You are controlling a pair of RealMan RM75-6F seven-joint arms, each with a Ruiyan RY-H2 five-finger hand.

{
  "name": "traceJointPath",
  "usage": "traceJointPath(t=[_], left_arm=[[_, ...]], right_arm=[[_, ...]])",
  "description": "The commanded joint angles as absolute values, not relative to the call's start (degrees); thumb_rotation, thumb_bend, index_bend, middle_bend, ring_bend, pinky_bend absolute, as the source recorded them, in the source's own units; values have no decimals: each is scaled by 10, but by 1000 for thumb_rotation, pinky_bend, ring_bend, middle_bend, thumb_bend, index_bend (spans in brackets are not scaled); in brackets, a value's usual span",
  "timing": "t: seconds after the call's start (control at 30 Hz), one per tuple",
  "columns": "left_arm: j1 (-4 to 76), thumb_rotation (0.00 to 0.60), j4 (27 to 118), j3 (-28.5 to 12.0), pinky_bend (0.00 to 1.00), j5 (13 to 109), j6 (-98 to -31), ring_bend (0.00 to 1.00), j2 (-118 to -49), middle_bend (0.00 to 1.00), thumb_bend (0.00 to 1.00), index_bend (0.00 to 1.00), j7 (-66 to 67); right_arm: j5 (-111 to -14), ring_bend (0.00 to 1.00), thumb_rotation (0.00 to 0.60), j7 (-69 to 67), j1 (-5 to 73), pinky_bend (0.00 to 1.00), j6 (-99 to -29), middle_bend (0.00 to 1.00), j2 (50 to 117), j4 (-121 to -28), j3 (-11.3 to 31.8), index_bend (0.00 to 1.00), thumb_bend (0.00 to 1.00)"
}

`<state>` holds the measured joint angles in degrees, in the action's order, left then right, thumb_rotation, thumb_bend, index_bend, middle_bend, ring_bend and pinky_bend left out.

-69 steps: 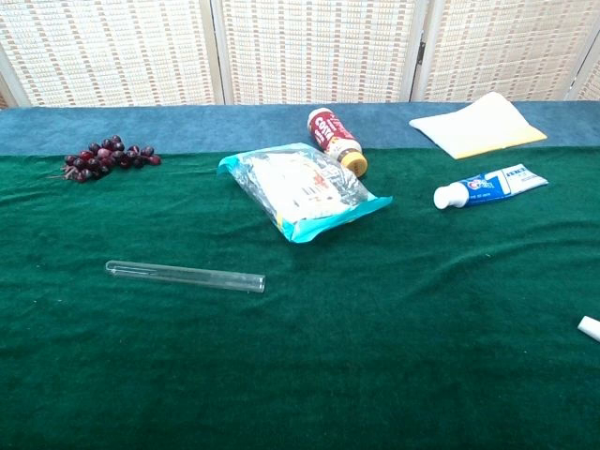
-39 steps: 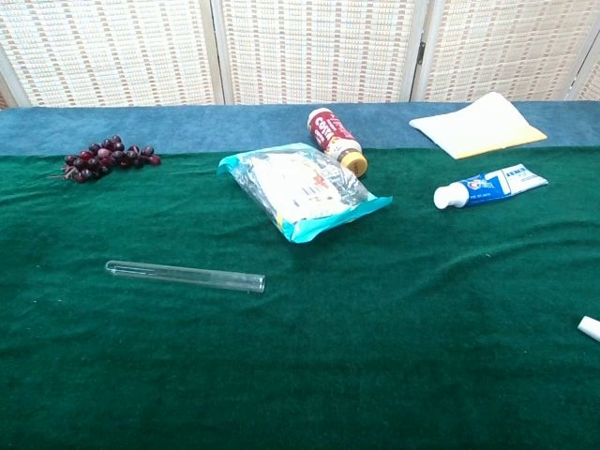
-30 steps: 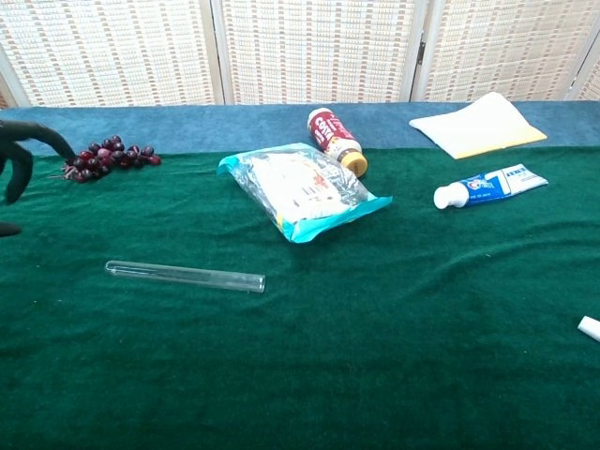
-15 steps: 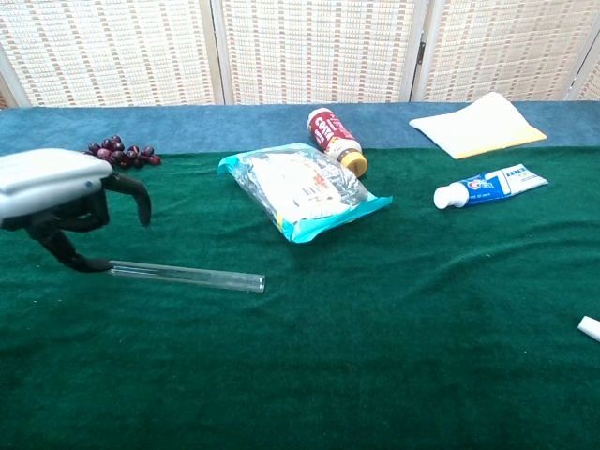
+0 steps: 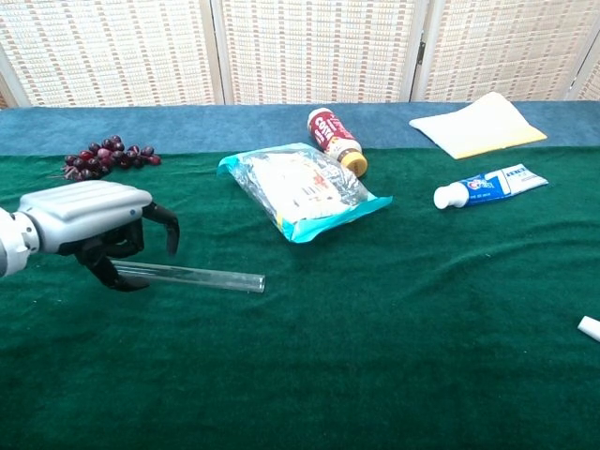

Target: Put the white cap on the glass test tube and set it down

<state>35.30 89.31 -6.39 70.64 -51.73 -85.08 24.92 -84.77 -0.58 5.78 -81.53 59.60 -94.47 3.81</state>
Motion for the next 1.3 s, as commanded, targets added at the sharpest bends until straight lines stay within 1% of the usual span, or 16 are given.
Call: traceJointPath(t=[0.03,0.33,0.7,1.03,1.3], left_arm=[[359,600,891,-64,978,690,-515,1000,-860,1000,338,444,260],[376,600,889,-66,979,645,-519,1000,-885,1000,357,454,288],[389,600,888,-65,979,614,-526,1000,-900,1000,381,468,301],[391,600,879,-57,979,613,-540,1000,-905,1000,395,510,296],[386,600,871,-51,986,629,-552,1000,-907,1000,397,572,272]], right_arm=[[-847,75,412,-7,58,70,-815,28,596,-943,38,0,529],[-843,75,413,-17,59,70,-810,28,597,-935,38,0,529],[-840,74,414,-23,60,70,-808,28,598,-930,39,0,529],[-838,75,413,-26,60,70,-807,28,598,-930,39,0,528],[-840,75,410,-27,60,70,-809,29,597,-934,39,0,529]])
